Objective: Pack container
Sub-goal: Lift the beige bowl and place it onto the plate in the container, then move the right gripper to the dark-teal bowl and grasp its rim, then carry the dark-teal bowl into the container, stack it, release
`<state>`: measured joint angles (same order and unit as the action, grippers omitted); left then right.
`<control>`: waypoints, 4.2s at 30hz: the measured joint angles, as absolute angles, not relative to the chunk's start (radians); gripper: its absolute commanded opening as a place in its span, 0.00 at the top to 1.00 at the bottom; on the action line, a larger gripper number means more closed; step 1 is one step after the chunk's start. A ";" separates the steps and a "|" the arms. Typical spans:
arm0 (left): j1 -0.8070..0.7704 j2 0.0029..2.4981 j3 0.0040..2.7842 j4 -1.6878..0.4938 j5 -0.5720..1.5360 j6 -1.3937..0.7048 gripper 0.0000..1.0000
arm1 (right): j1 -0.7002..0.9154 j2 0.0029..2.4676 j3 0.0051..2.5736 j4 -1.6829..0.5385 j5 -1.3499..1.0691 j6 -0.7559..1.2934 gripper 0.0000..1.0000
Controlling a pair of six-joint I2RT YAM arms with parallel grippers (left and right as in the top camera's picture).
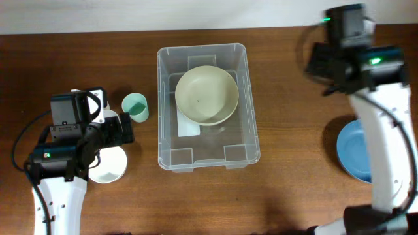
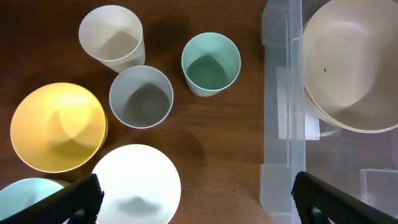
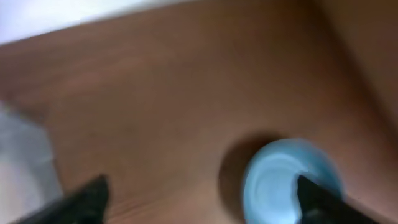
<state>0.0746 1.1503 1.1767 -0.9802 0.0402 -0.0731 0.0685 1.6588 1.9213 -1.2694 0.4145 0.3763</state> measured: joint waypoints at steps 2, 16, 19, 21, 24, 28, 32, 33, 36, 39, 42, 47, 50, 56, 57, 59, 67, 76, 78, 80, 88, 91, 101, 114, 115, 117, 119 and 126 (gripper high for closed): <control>0.075 1.150 1.177 -0.980 0.040 -0.073 0.00 | -0.017 1.686 1.921 -1.295 0.386 0.412 0.01; 0.075 1.150 1.177 -0.980 0.040 -0.073 0.01 | -0.331 1.995 1.865 -1.316 0.241 0.463 0.01; 0.075 1.150 1.177 -0.980 0.040 -0.073 0.01 | -0.331 2.081 1.858 -1.314 0.232 0.459 0.01; 0.075 1.150 1.177 -0.980 0.040 -0.073 0.01 | -0.331 2.129 1.855 -1.312 0.228 0.460 0.01; 0.075 1.150 1.177 -0.980 0.040 -0.073 0.01 | -0.331 2.192 1.855 -1.313 0.222 0.467 0.00; 0.075 1.150 1.177 -0.980 0.040 -0.073 0.01 | -0.331 2.249 1.855 -1.312 0.218 0.472 0.05; 0.075 1.150 1.177 -0.980 0.040 -0.073 0.00 | -0.331 2.275 1.854 -1.308 0.218 0.475 0.08; 0.075 1.150 1.177 -0.980 0.040 -0.073 0.01 | -0.331 2.277 1.853 -1.305 0.218 0.476 0.08; 0.075 1.150 1.177 -0.980 0.040 -0.073 0.01 | -0.331 2.279 1.847 -1.301 0.218 0.484 0.10; 0.075 1.150 1.177 -0.980 0.040 -0.073 0.01 | -0.331 2.279 1.834 -1.299 0.218 0.494 0.14; 0.075 1.150 1.177 -0.980 0.040 -0.073 0.01 | -0.331 2.279 1.811 -1.290 0.218 0.503 0.14; 0.075 1.150 1.177 -0.979 0.040 -0.073 0.01 | -0.337 2.279 1.765 -1.268 0.218 0.521 0.14; 0.075 1.150 1.177 -0.980 0.040 -0.073 0.01 | -0.343 2.278 1.763 -1.264 0.213 0.521 0.25; 0.075 1.150 1.177 -0.980 0.040 -0.073 0.01 | -0.352 2.278 1.750 -1.255 0.211 0.524 0.47; 0.075 1.150 1.177 -0.980 0.040 -0.073 0.01 | -0.353 2.278 1.748 -1.255 0.211 0.525 0.49; 0.075 1.150 1.177 -0.980 0.040 -0.073 0.01 | -0.353 2.278 1.746 -1.255 0.212 0.527 0.56; 0.075 1.150 1.177 -0.980 0.040 -0.073 0.01 | -0.354 2.279 1.732 -1.252 0.211 0.527 0.82; 0.075 1.150 1.177 -0.981 0.040 -0.073 0.01 | -0.356 2.279 1.731 -1.256 0.224 0.529 0.96; 0.075 1.150 1.177 -0.980 0.040 -0.073 0.01 | -0.356 2.279 1.731 -1.257 0.224 0.527 0.96; 0.075 1.150 1.177 -0.980 0.040 -0.073 0.01 | -0.356 2.279 1.732 -1.263 0.223 0.523 0.96; 0.075 1.150 1.177 -0.980 0.040 -0.073 0.01 | -0.311 2.261 1.823 -1.283 0.210 0.411 0.96; 0.075 1.150 1.177 -0.980 0.040 -0.073 0.01 | -0.230 2.193 1.898 -1.283 0.203 0.307 0.96; 0.075 1.150 1.177 -0.980 0.040 -0.073 0.00 | 0.194 1.983 2.141 -1.257 0.072 -0.130 0.96; 0.075 1.150 1.177 -0.980 0.040 -0.073 0.00 | 0.636 2.006 2.143 -1.251 -0.009 -0.685 0.96; 0.075 1.150 1.177 -0.980 0.040 -0.073 0.01 | 0.652 2.012 2.143 -1.251 -0.011 -0.712 0.96; 0.075 1.150 1.177 -0.980 0.040 -0.073 0.01 | 0.673 2.029 2.143 -1.250 -0.016 -0.751 0.96; 0.075 1.150 1.177 -0.980 0.040 -0.073 0.01 | 0.679 2.057 2.143 -1.249 -0.021 -0.779 0.96; 0.075 1.150 1.177 -0.980 0.040 -0.073 0.01 | 0.668 2.181 2.142 -1.265 -0.028 -0.813 0.95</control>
<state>0.0746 1.1503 1.1767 -0.9802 0.0402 -0.0731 0.6682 2.1811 2.1422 -1.2652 -0.0284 -0.8131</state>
